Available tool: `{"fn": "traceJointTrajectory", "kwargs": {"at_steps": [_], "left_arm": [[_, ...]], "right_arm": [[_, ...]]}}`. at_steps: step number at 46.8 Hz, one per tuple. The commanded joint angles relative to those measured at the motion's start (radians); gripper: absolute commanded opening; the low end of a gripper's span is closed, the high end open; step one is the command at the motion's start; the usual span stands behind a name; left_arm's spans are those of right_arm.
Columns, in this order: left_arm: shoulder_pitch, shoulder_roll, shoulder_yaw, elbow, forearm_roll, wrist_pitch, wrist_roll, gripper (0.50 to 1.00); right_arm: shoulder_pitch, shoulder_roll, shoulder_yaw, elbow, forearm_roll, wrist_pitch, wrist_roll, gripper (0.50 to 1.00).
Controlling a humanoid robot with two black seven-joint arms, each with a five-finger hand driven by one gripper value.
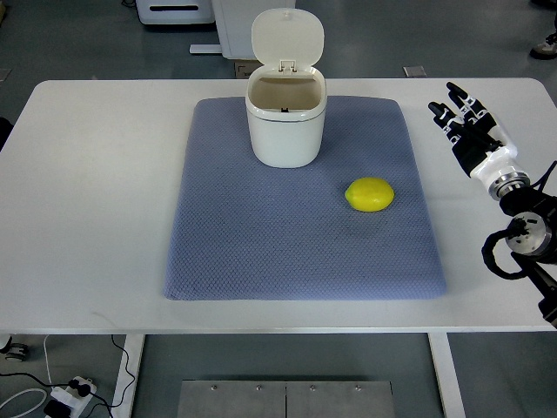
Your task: Put lemon in trash with right hand
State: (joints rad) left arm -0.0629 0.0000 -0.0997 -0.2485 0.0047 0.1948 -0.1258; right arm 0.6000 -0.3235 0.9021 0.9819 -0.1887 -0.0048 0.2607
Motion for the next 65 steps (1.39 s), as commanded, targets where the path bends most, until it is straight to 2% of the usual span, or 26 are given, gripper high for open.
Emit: {"fn": "traceJointTrajectory", "kwargs": {"at_steps": [1,7,21,28,42,65], "left_arm": [[0.0,0.0,0.0,0.0,0.0,0.0,0.0,1.0],[0.0,0.0,0.0,0.0,0.0,0.0,0.0,1.0],[0.0,0.0,0.0,0.0,0.0,0.0,0.0,1.0],[0.0,0.0,0.0,0.0,0.0,0.0,0.0,1.0],[0.0,0.0,0.0,0.0,0.0,0.0,0.0,1.0],[0.0,0.0,0.0,0.0,0.0,0.0,0.0,1.0]], "right_arm": [[0.003,0.001,0.0,0.001,0.0,0.003,0.0,1.0],[0.001,0.0,0.0,0.0,0.0,0.042,0.003,1.0],[0.004,-0.006,-0.002,0.009,0.0,0.062,0.008,1.0],[0.004,-0.006,-0.002,0.009,0.0,0.114,0.008,1.0],[0.032,-0.011,-0.003,-0.026,0.008,0.106,-0.003,1.0],[0.035,-0.02,-0.078,-0.011,-0.055,0.121,0.009,1.0]]}}
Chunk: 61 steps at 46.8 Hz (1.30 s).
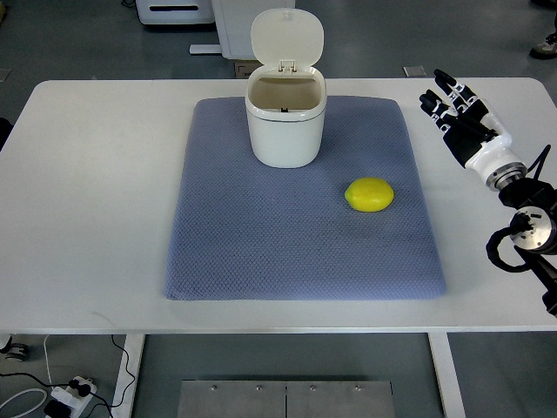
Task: Put lemon in trash with right hand
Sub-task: 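Move the right hand over the yellow lemon and lower it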
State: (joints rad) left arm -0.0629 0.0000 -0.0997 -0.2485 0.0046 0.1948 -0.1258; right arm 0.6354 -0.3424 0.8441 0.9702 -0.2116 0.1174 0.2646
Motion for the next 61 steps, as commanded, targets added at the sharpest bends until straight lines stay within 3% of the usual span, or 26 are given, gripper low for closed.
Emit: {"fn": "traceJointTrajectory", "kwargs": {"at_steps": [1,20,38,61], "left_arm": [[0.0,0.0,0.0,0.0,0.0,0.0,0.0,1.0],[0.0,0.0,0.0,0.0,0.0,0.0,0.0,1.0],[0.0,0.0,0.0,0.0,0.0,0.0,0.0,1.0],[0.0,0.0,0.0,0.0,0.0,0.0,0.0,1.0]], "right_arm": [[-0.002,-0.001,-0.025,0.001,-0.048,0.001,0.007,1.0],[0.001,-0.001,-0.114,0.002,-0.239,-0.001,0.033,1.0],[-0.045,-0.015,-0.2,0.002,-0.276,0.001,0.136,1.0],[-0.085,-0.004,-0.212,-0.011,-0.288,-0.004,0.14,0.993]]}}
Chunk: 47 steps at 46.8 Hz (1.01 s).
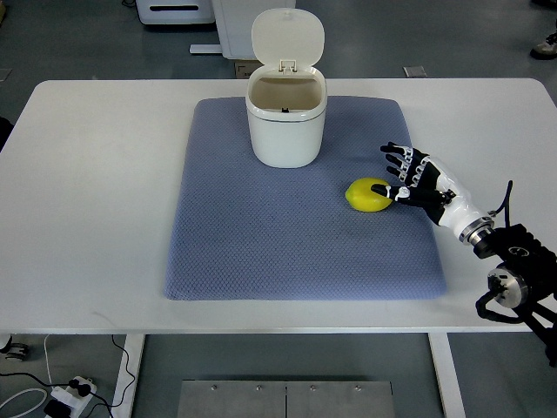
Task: Put lemon in trash with right hand
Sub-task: 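Move the right hand over the yellow lemon and lower it, then close the right hand's fingers around the yellow lemon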
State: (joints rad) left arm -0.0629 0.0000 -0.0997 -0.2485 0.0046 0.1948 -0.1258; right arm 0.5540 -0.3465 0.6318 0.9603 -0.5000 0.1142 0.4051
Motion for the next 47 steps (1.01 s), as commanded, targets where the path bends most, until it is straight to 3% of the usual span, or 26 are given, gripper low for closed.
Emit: {"fn": "traceJointTrajectory", "kwargs": {"at_steps": [1,47], "left_arm": [[0.0,0.0,0.0,0.0,0.0,0.0,0.0,1.0],[0.0,0.0,0.0,0.0,0.0,0.0,0.0,1.0]], "right_arm": [[-0.005,0.001,0.0,-0.002,0.0,-0.001,0.0,0.993],[-0.059,0.083,-0.001,-0.055,-0.04,-0.013,0.027,0.975]]}}
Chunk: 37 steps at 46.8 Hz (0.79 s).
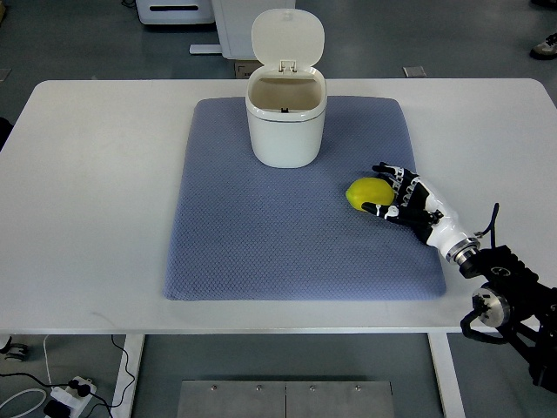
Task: Put lemon in trash with right hand
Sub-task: 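Close the right hand's fingers around the yellow lemon, then lift the lemon with the right hand and carry it above the bin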
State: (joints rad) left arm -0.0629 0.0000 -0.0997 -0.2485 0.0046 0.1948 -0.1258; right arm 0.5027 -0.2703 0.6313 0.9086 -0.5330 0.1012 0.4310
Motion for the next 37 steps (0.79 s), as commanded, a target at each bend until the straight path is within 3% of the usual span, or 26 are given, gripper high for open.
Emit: {"fn": "traceJointTrajectory", "kwargs": {"at_steps": [1,5,14,21,27,37], "left_arm": [[0.0,0.0,0.0,0.0,0.0,0.0,0.0,1.0],[0.0,0.0,0.0,0.0,0.0,0.0,0.0,1.0],[0.0,0.0,0.0,0.0,0.0,0.0,0.0,1.0],[0.0,0.0,0.0,0.0,0.0,0.0,0.0,1.0],[0.0,0.0,0.0,0.0,0.0,0.0,0.0,1.0],[0.0,0.0,0.0,0.0,0.0,0.0,0.0,1.0]], "right_arm": [[-0.009,0.009,-0.001,-0.005,-0.01,0.0,0.0,0.968],[-0.01,0.009,-0.002,-0.005,-0.012,0.0,0.0,0.931],[-0.006,0.008,-0.013,-0.005,-0.012,0.0,-0.001,0.757],[-0.003,0.006,-0.013,-0.004,-0.01,0.0,-0.003,0.671],[0.003,0.006,-0.013,-0.001,-0.009,0.002,-0.003,0.567],[0.036,-0.001,-0.012,0.006,0.001,0.003,-0.008,0.525]]}}
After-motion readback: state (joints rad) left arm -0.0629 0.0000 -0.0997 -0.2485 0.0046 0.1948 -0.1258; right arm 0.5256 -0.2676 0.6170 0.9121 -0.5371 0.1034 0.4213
